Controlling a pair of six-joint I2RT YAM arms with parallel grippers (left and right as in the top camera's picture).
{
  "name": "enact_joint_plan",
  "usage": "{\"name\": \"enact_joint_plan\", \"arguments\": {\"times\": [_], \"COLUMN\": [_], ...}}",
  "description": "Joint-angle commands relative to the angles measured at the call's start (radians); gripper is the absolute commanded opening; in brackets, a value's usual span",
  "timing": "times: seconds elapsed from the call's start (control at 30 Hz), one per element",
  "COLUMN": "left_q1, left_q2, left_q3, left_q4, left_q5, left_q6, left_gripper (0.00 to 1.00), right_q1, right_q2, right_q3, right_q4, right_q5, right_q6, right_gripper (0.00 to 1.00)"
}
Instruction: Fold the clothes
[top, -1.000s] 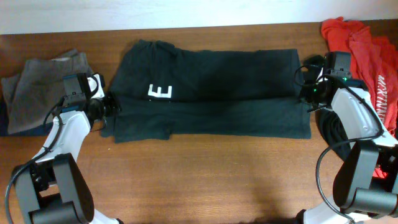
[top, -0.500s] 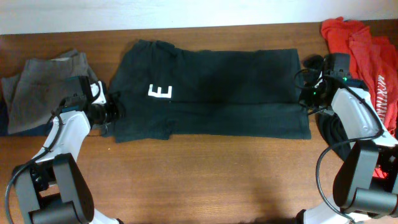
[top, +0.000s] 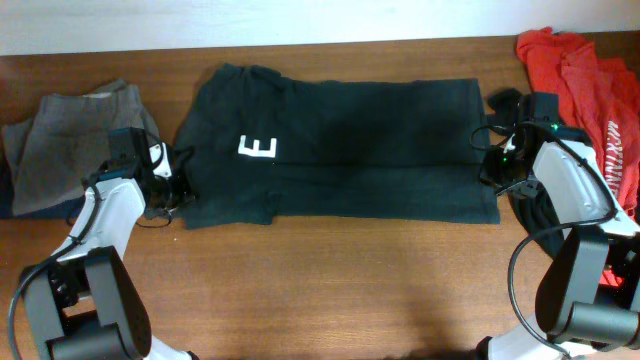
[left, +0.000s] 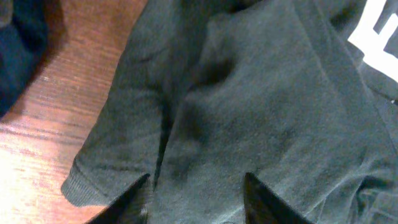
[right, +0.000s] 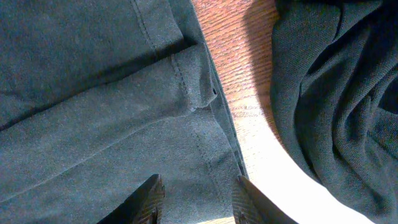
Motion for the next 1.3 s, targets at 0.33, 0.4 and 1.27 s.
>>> {"name": "enact_joint_plan", "arguments": {"times": [0.33,0.4,1.27], "left_q1": [0.000,0.000,0.001], "left_q2": [0.015,0.025,0.031], "left_q3": [-0.003,-0.003,0.014], "left_q4": [-0.038,-0.037,-0.034], "left_q5": [-0.018,-0.017,-0.017], "left_q6": [0.013,0.013,0.023], "left_gripper": [0.38,0.38,0.00], "right_q1": [0.002,0.002,0.002], "right_q2": [0.005,0.005,0.005], "right_q3": [0.000,0.000,0.000], "right_q4": [-0.008,-0.008,-0.011], "right_q5": [0.016,0.016,0.019], "right_q6": [0.008,0.007,0.008], "right_gripper": [0.41,0.41,0.41]}}
